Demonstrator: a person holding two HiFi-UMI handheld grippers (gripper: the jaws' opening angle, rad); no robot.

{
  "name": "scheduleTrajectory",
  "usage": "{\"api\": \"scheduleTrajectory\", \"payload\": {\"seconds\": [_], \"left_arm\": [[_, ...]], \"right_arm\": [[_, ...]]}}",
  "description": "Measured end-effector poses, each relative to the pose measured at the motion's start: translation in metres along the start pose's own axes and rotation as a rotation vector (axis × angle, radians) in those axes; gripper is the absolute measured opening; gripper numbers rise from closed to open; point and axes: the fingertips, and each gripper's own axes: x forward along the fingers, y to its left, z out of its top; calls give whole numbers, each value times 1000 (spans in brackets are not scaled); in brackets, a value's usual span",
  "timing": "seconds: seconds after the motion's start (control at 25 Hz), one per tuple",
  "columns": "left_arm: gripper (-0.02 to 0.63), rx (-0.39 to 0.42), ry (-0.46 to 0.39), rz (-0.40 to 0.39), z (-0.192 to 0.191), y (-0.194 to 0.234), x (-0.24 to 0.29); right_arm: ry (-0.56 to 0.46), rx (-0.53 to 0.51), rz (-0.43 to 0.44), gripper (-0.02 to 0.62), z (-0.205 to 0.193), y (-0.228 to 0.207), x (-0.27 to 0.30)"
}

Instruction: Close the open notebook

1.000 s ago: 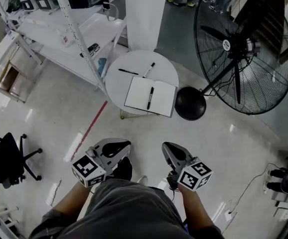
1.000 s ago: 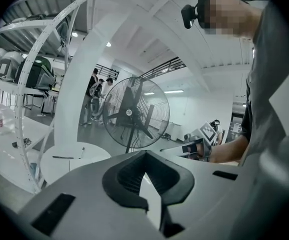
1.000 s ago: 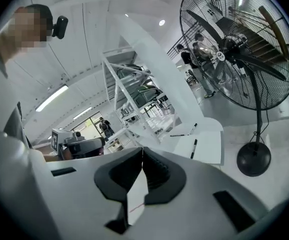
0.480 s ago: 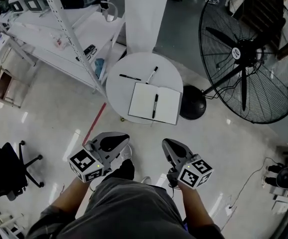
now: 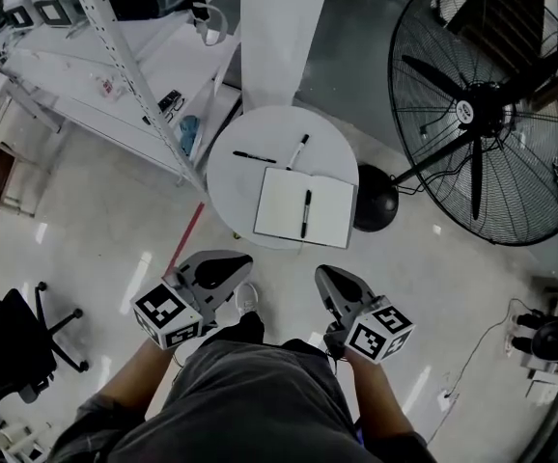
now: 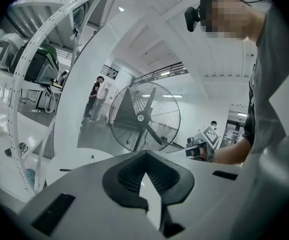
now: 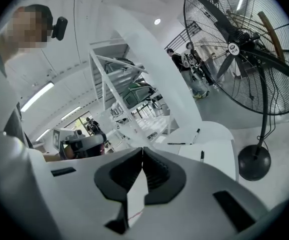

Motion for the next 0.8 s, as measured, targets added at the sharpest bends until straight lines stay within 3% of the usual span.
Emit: {"api": "scheduleTrajectory", "payload": {"seconds": [0.8], "left_arm": [[14,7,10,-11,8,20,21]], "right_arm": [[8,15,-16,20,8,-24,20]]}}
